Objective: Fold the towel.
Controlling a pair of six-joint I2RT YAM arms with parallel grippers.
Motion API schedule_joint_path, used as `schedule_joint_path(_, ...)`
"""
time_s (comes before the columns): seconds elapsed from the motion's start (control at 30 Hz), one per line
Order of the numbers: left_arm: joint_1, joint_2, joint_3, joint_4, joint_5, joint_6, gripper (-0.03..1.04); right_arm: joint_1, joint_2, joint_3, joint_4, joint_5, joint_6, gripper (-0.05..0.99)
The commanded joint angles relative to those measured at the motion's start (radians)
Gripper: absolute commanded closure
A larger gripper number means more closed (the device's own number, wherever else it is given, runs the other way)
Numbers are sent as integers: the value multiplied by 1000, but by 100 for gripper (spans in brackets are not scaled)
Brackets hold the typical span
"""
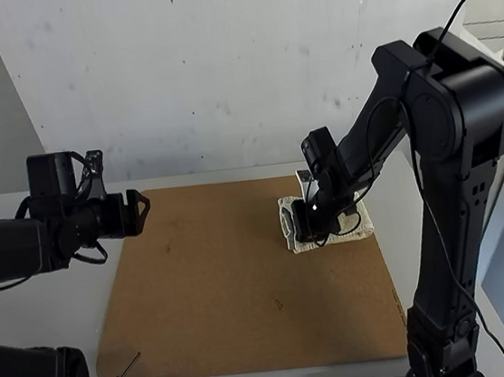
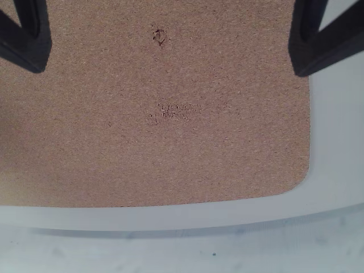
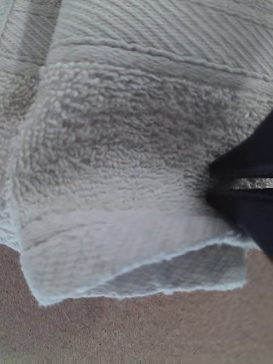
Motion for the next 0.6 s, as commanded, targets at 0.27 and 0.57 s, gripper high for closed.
schedule_joint_path(0.27, 3, -32, -10, 9, 6, -7, 8, 53, -51, -27, 40, -120, 51, 91)
schedule_joint_path(0.57, 5, -52, -16, 26, 6, -7, 7, -20, -188, 5, 112, -15, 97, 11)
